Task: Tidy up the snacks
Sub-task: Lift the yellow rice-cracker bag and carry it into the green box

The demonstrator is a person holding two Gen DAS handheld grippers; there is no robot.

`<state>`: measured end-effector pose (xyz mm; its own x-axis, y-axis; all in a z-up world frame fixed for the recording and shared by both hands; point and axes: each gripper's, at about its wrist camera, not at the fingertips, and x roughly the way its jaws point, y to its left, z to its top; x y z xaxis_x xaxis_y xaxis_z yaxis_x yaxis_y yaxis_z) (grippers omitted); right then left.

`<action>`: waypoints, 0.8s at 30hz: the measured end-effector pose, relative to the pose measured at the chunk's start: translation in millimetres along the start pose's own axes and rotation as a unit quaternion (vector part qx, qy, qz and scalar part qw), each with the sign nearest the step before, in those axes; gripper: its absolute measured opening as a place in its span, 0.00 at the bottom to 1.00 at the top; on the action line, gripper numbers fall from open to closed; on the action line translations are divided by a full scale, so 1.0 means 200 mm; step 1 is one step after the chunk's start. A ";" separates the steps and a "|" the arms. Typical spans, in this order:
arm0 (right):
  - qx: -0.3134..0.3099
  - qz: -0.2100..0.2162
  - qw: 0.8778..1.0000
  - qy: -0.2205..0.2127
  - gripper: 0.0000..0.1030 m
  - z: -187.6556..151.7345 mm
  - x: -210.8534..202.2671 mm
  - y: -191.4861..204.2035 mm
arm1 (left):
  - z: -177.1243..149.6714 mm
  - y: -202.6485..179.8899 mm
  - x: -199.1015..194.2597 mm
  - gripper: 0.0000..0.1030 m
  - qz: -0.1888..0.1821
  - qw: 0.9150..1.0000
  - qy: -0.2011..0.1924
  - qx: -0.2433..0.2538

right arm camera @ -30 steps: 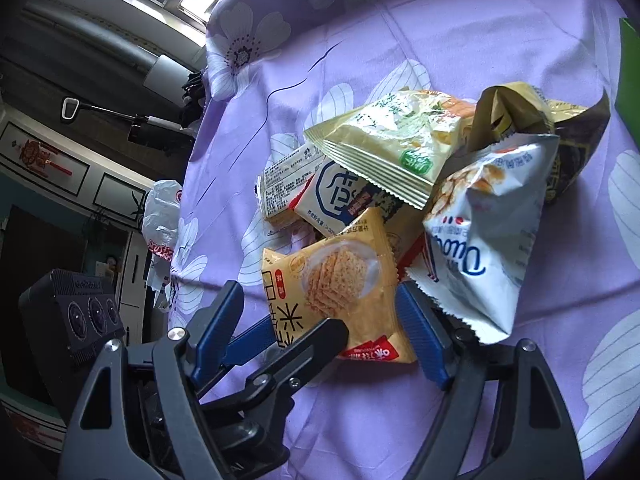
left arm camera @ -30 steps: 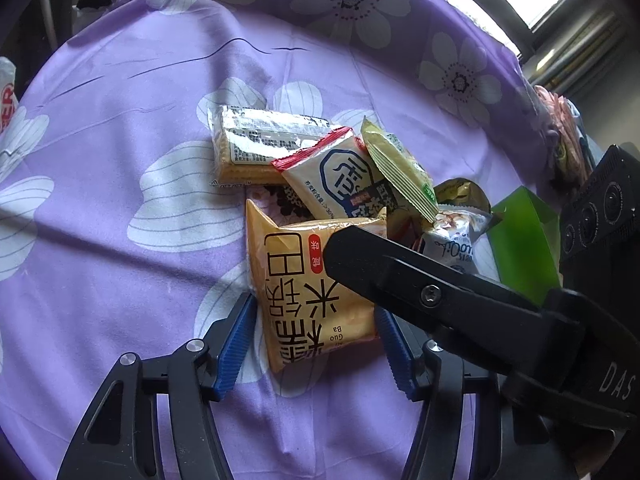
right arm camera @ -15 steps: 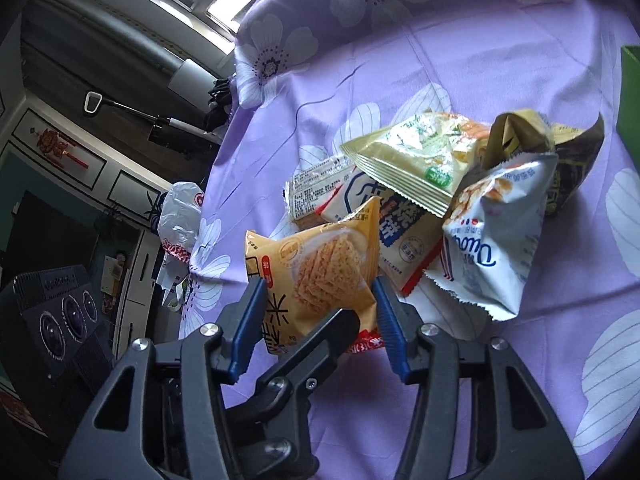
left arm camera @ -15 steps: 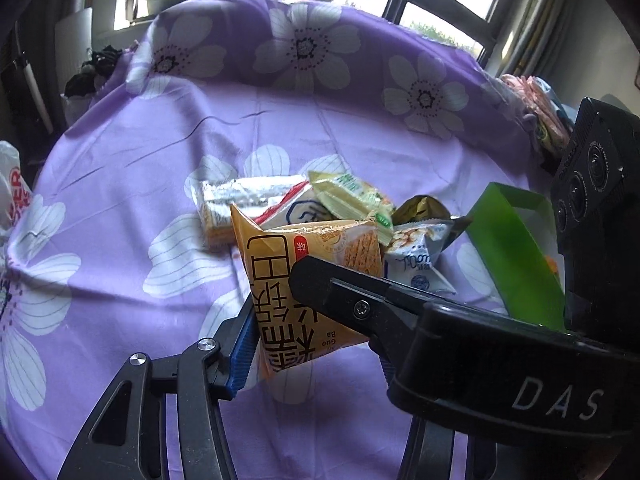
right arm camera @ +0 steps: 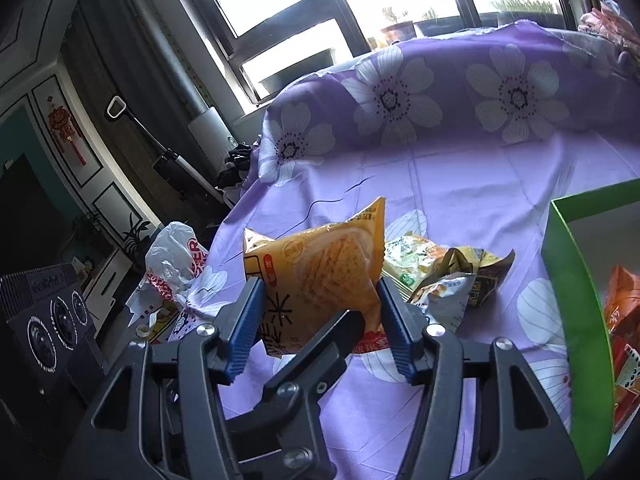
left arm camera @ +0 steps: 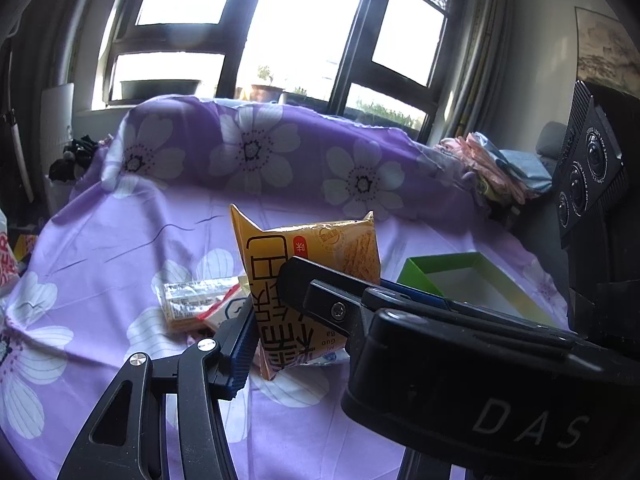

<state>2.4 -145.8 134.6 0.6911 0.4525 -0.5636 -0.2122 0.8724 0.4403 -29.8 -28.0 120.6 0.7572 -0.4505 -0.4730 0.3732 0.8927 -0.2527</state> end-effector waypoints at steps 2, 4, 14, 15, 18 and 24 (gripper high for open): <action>-0.005 -0.005 1.000 -0.006 0.58 0.02 -0.03 0.00 | 0.01 -0.02 -0.02 0.52 -0.005 1.000 -0.009 -0.011; -0.007 -0.010 1.000 -0.014 0.58 0.04 -0.07 -0.01 | 0.02 -0.06 -0.02 0.52 -0.016 1.000 -0.018 -0.014; 0.010 -0.064 0.995 -0.073 0.57 0.13 -0.37 -0.20 | 0.14 -0.42 0.08 0.52 -0.078 0.996 -0.026 0.046; 0.019 -0.070 0.994 -0.080 0.57 0.14 -0.40 -0.24 | 0.14 -0.47 0.10 0.52 -0.085 0.995 -0.024 0.054; 0.051 -0.088 0.990 -0.096 0.57 0.16 -0.50 -0.36 | 0.16 -0.61 0.17 0.52 -0.110 0.991 -0.013 0.073; 0.124 -0.131 0.979 -0.094 0.55 0.13 -0.63 -0.61 | 0.14 -0.82 0.35 0.52 -0.153 0.982 0.040 0.099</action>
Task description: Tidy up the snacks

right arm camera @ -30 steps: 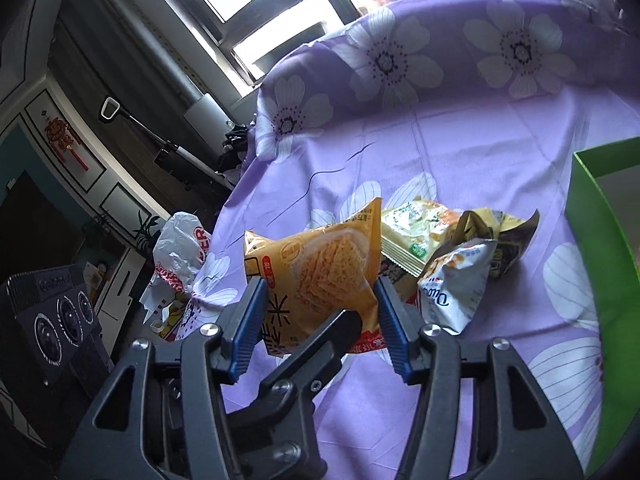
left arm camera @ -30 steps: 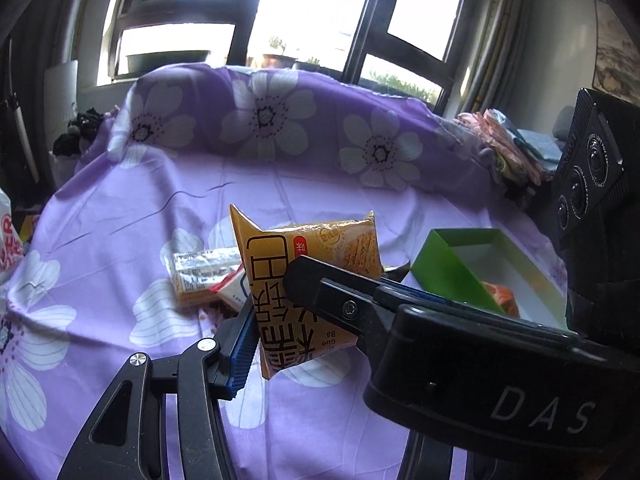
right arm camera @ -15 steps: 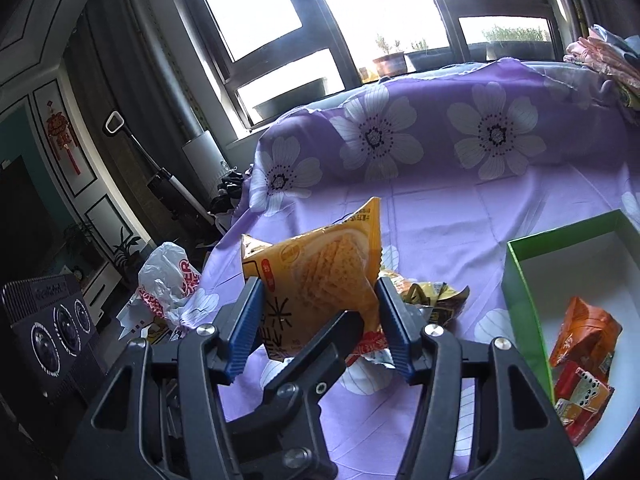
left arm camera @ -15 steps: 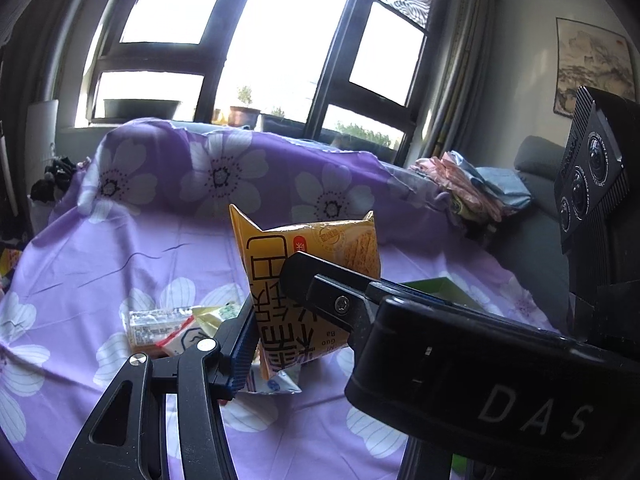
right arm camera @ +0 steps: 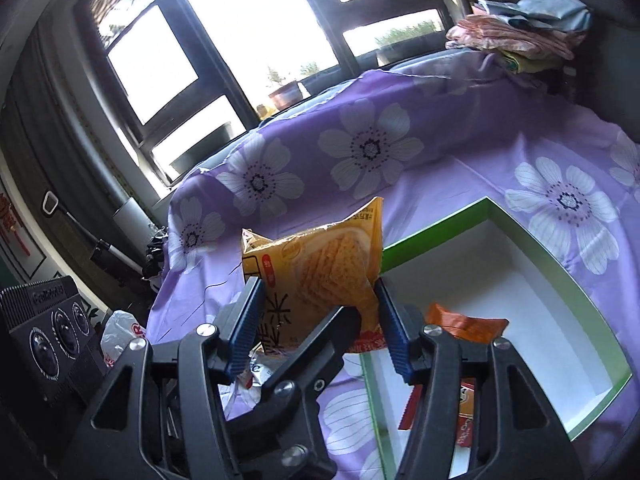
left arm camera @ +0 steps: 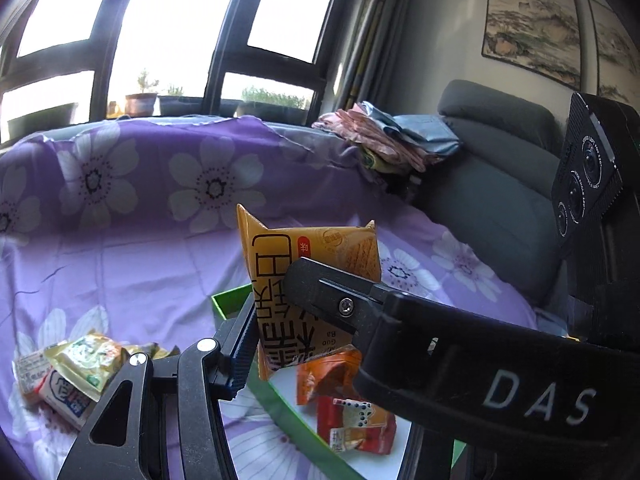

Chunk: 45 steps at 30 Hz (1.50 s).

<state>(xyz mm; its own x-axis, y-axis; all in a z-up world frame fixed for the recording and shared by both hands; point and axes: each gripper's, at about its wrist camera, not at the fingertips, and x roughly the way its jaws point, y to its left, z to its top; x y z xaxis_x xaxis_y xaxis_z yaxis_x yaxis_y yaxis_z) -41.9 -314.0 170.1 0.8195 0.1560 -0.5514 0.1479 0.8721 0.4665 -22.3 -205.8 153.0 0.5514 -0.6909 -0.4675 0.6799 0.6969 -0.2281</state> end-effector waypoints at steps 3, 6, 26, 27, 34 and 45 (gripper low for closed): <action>0.044 -0.007 0.999 0.013 0.55 0.01 0.00 -0.12 | 0.00 -0.06 0.09 0.52 -0.009 0.999 0.028 0.013; 0.074 -0.018 0.997 0.024 0.55 0.00 0.00 -0.22 | -0.01 -0.12 0.17 0.52 -0.016 0.998 0.050 0.025; 0.176 -0.055 0.977 0.102 0.58 -0.06 0.13 -0.49 | -0.12 -0.17 0.46 0.52 -0.017 0.989 0.146 -0.003; 0.180 -0.057 0.976 0.107 0.58 -0.06 0.14 -0.50 | -0.13 -0.17 0.46 0.52 -0.017 0.988 0.150 -0.005; 0.199 -0.076 0.969 0.126 0.60 -0.08 0.18 -0.53 | -0.15 -0.15 0.49 0.52 -0.007 0.985 0.173 -0.019; 0.157 -0.080 0.981 0.077 0.70 -0.03 0.10 -0.42 | -0.08 -0.10 0.25 0.52 -0.001 0.992 0.125 -0.028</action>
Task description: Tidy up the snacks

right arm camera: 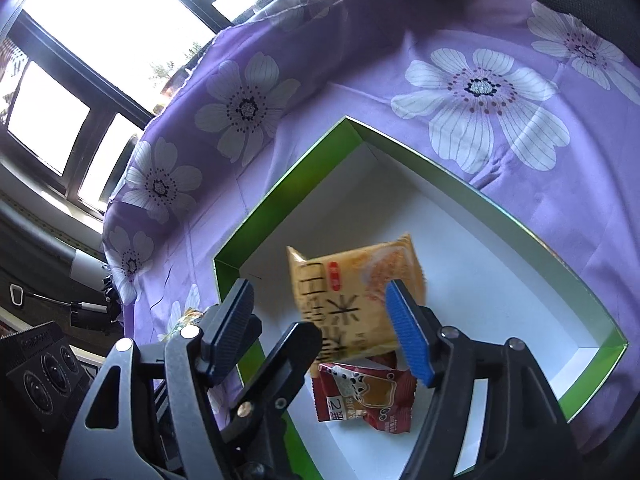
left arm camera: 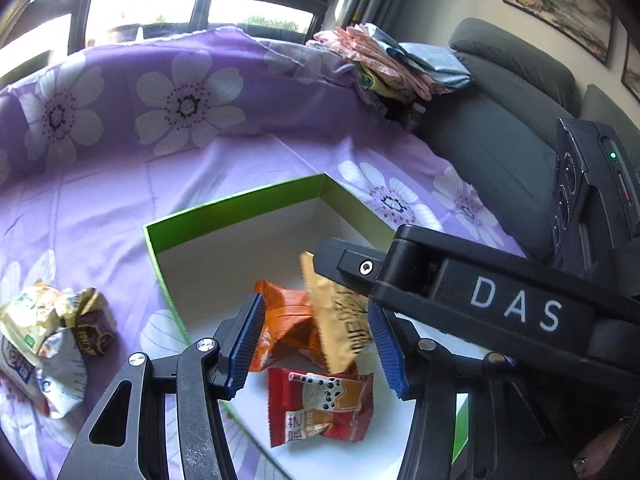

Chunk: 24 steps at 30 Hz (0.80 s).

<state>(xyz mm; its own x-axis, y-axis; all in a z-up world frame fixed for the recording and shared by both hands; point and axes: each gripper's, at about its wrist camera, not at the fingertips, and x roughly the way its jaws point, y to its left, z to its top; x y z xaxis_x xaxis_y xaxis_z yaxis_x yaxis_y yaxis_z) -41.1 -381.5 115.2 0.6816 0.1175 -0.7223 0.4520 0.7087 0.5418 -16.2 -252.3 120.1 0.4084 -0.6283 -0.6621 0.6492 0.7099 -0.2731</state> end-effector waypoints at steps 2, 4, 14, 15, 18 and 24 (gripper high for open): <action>-0.019 -0.001 1.000 -0.018 0.75 -0.01 -0.03 0.05 | 0.00 0.05 -0.09 0.56 0.008 1.000 -0.015 -0.013; -0.034 -0.018 0.999 -0.036 0.78 -0.02 -0.04 0.11 | -0.02 0.13 -0.18 0.63 0.020 0.999 -0.030 -0.032; -0.130 -0.016 0.987 -0.094 0.90 -0.14 -0.03 0.44 | -0.21 0.57 -0.57 0.79 0.157 0.979 -0.075 -0.109; -0.139 -0.009 0.986 -0.093 0.91 -0.16 -0.02 0.47 | -0.24 0.63 -0.61 0.83 0.169 0.975 -0.080 -0.124; -0.168 0.004 0.982 -0.086 0.92 -0.21 0.03 0.55 | -0.33 0.80 -0.66 0.91 0.184 0.964 -0.095 -0.164; -0.213 0.021 0.976 -0.032 0.92 -0.34 0.19 0.68 | -0.43 1.07 -0.60 0.91 0.200 0.948 -0.067 -0.240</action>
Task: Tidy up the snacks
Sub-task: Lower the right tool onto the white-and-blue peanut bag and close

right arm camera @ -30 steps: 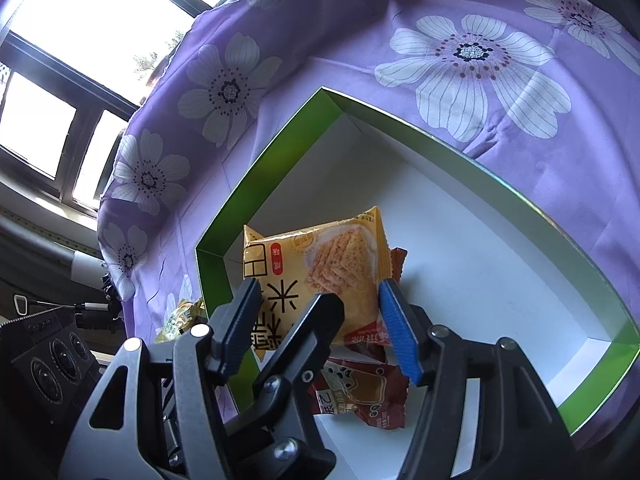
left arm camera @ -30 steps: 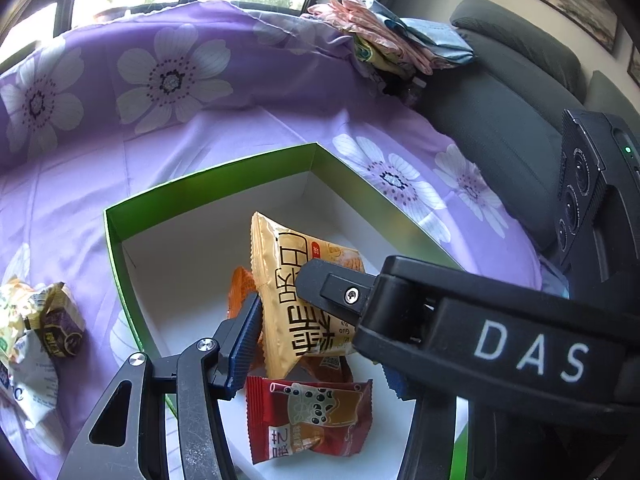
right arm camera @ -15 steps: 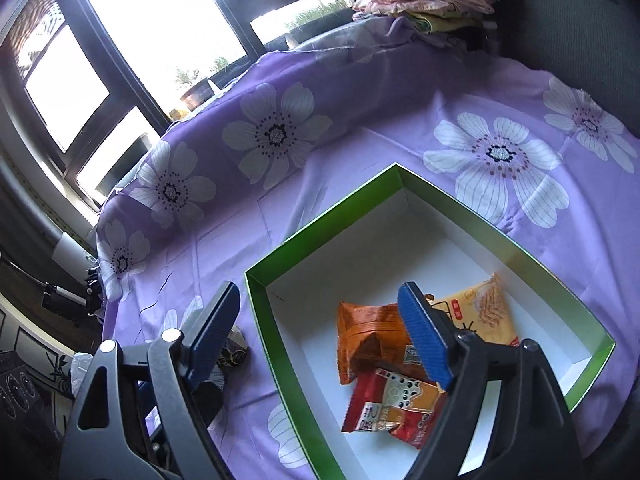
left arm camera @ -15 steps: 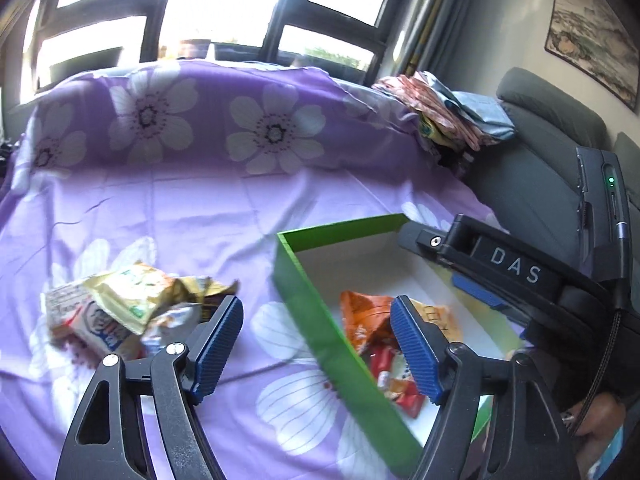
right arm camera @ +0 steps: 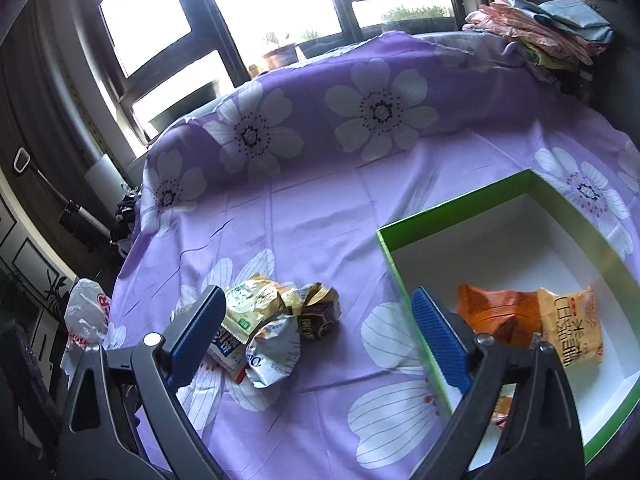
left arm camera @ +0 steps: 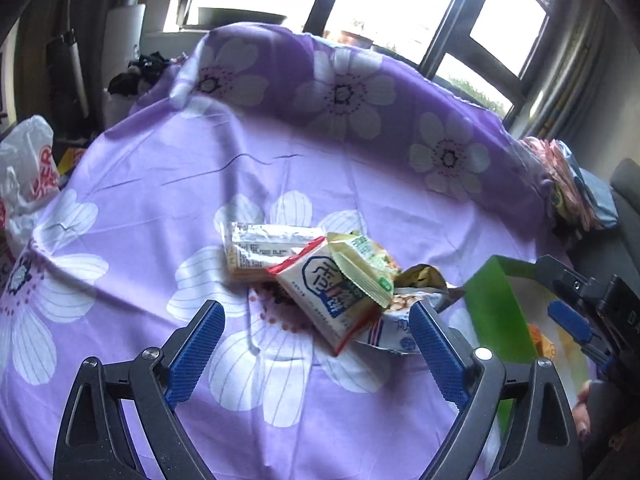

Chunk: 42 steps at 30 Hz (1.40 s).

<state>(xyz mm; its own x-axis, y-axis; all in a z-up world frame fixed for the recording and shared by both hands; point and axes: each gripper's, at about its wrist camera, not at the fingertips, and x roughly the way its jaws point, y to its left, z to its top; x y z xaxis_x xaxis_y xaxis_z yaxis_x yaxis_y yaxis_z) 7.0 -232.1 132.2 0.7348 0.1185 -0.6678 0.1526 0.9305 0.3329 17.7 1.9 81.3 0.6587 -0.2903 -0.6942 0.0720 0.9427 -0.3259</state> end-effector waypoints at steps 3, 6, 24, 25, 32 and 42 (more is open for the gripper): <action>0.001 0.042 0.998 0.052 0.92 -0.06 0.12 0.06 | -0.02 0.06 0.09 0.91 0.015 0.999 0.044 -0.021; 0.001 0.071 0.993 0.091 0.92 -0.11 0.22 0.11 | -0.03 0.09 0.13 0.91 0.018 0.998 0.049 -0.021; 0.039 0.066 0.980 0.184 0.49 -0.25 0.52 0.12 | -0.04 0.13 0.17 0.91 0.007 0.995 0.091 -0.045; 0.037 0.068 0.979 0.187 0.48 -0.25 0.50 0.13 | -0.04 0.13 0.16 0.91 0.006 0.995 0.090 -0.044; 0.024 0.137 0.957 0.255 0.48 -0.34 0.40 0.15 | -0.02 0.16 0.12 0.90 0.004 0.995 0.081 -0.055; 0.015 0.076 0.959 0.273 0.66 -0.35 0.43 0.12 | -0.06 0.08 0.16 0.91 -0.026 0.992 0.117 -0.045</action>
<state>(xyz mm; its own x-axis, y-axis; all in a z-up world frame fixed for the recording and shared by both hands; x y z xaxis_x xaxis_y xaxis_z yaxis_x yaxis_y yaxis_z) 26.7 -176.1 36.1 0.2950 0.4242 -0.8561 0.0959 0.8784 0.4683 31.1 5.4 45.5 0.4629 -0.3787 -0.8014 0.0267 0.9097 -0.4144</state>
